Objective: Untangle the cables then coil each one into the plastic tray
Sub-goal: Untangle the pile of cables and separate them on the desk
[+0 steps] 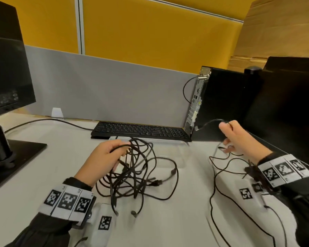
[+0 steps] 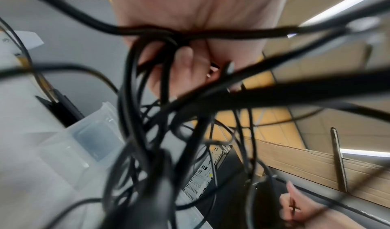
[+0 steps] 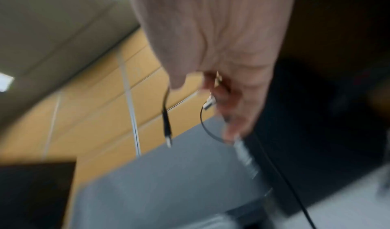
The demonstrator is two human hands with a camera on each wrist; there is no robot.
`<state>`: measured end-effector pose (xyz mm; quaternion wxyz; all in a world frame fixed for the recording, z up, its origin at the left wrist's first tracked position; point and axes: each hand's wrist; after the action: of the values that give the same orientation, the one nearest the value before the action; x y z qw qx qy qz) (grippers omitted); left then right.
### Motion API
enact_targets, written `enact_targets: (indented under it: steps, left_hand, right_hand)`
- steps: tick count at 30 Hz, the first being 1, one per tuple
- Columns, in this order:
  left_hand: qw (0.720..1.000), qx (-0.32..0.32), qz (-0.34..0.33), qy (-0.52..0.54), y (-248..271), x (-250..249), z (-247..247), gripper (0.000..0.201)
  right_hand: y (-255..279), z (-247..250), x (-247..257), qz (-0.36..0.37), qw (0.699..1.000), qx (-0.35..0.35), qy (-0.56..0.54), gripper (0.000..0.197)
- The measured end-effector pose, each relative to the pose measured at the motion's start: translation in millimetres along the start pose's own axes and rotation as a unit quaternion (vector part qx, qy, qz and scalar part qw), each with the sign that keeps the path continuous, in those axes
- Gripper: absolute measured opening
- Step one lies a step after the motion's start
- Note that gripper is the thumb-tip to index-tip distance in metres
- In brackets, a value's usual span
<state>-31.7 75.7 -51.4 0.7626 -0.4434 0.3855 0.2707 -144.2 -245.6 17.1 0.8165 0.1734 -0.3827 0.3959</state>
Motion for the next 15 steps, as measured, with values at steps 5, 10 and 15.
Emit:
enact_targets:
  steps: [5,10,15]
  left_hand:
    - [0.999,-0.031,0.006,-0.026,-2.2,3.4,-0.9,0.029]
    - [0.999,-0.025,0.005,-0.037,-3.4,6.9,-3.0,0.026]
    - [0.999,-0.019,0.005,-0.046,-3.1,7.9,-4.1,0.025]
  right_hand:
    - [34.1,-5.3,-23.6,-0.078,0.856,0.237,0.452,0.084]
    - [50.0,-39.1,-51.0,-0.088,0.798,0.290,0.521,0.087]
    - [17.4,-47.0,-51.4,-0.137,0.839,0.357,0.388,0.025]
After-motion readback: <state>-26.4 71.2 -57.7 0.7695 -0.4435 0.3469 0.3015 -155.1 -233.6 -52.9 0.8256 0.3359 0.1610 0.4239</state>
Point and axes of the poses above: each hand's wrist, its own y-axis away from the middle knuckle, its own z-axis out of the back of the hand, x = y × z, and after that the axes turned 12 degrees about -z, right-handed
